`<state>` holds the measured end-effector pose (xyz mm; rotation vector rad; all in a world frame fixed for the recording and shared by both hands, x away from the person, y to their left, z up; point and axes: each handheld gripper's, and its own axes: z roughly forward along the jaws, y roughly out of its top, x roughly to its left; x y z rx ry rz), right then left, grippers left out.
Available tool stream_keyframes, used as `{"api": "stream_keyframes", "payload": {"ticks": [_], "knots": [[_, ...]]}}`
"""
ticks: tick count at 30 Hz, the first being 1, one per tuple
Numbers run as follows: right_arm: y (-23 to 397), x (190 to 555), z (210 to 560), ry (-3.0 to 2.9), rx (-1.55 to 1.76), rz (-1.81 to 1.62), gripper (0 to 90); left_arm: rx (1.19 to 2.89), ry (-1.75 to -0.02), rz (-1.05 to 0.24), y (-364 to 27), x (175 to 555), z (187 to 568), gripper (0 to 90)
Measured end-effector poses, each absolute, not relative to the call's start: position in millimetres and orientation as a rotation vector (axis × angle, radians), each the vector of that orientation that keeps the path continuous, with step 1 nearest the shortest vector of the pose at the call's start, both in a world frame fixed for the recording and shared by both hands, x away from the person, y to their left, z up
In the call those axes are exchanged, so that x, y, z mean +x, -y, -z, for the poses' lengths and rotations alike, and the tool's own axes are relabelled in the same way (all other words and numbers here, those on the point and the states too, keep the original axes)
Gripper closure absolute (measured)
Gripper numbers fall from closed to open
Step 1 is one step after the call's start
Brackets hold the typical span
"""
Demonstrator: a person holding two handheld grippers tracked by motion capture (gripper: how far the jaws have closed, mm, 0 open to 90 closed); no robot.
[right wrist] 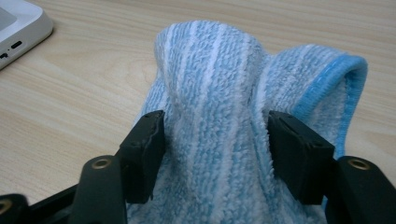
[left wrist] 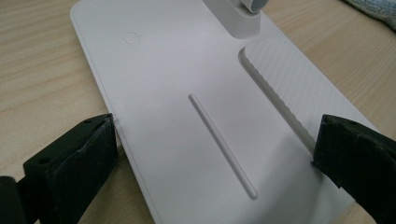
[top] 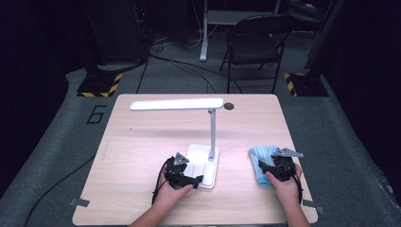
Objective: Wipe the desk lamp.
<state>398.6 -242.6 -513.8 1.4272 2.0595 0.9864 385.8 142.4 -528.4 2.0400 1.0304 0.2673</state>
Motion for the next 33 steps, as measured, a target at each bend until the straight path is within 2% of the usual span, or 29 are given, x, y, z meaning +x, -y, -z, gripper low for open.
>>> {"api": "stream_keyframes", "payload": {"ticks": [5, 11, 23, 33], "knots": [[228, 399, 512, -2.108, 1.411, -1.029, 56.5, 2.033, -1.041, -0.267, -140, 385, 529, 0.0], [179, 407, 509, -2.194, 1.33, -1.071, 62.6, 2.029, -1.06, -0.272, -137, 383, 528, 0.0], [121, 421, 513, -2.216, 1.351, -1.184, 64.0, 2.022, -1.066, -0.278, -135, 382, 529, 0.0], [112, 405, 510, -2.265, 1.341, -1.169, 64.0, 2.023, -1.073, -0.292, -135, 381, 529, 0.0]]}}
